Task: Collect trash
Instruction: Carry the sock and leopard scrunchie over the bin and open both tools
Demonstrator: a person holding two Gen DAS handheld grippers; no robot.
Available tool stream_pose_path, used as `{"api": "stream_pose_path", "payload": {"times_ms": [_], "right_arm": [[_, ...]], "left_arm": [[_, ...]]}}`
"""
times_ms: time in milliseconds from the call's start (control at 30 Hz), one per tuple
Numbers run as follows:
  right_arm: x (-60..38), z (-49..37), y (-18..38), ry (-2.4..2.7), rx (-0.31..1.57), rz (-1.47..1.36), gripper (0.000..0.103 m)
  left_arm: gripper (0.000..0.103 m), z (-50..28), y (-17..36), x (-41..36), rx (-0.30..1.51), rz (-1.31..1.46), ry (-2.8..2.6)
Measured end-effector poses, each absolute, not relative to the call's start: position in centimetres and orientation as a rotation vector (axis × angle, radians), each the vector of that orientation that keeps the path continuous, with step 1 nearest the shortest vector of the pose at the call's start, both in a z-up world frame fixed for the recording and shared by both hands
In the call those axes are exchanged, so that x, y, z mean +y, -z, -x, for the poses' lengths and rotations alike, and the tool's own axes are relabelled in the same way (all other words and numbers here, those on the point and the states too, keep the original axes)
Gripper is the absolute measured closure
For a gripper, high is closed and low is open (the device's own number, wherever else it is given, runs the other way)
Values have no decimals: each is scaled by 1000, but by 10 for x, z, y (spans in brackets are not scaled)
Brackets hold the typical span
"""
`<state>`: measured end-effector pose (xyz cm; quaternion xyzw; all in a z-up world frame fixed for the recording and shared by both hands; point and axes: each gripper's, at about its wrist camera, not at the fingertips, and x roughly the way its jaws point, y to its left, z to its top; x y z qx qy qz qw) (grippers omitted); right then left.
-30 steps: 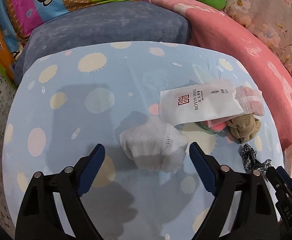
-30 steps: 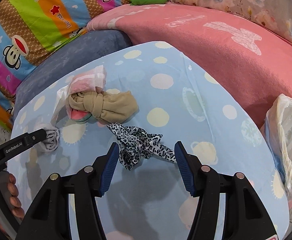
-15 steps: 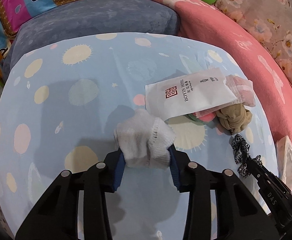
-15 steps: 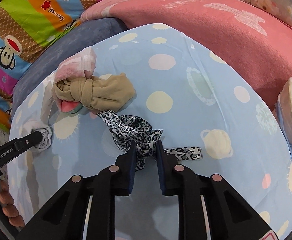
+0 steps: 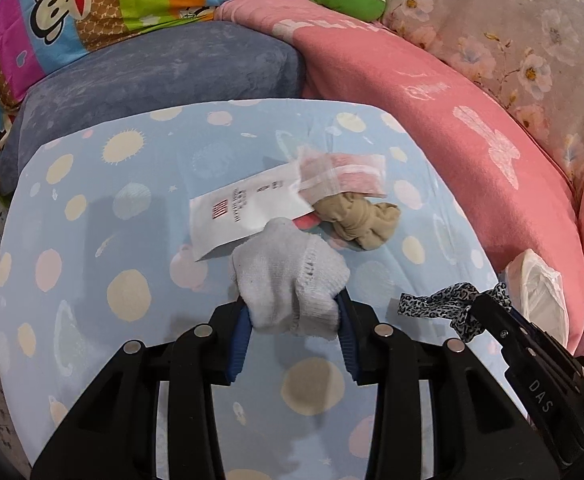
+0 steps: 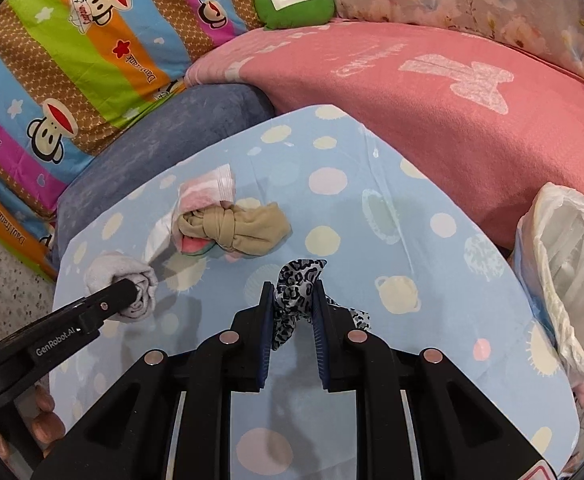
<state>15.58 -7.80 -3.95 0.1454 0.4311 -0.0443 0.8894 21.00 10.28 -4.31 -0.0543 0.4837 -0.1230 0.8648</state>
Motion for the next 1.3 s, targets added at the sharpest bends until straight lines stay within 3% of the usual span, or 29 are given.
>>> {"api": "stream_pose_path", "payload": {"times_ms": [633,1300], "right_arm": [[-175,-74,-39,222,695,-341,86],[-320,5,-21,460,651,-471,86]], "left_arm": [[67,-144,-16,-44,908,-60,485],[67,-94,-8,-198,932,-221,689]]}}
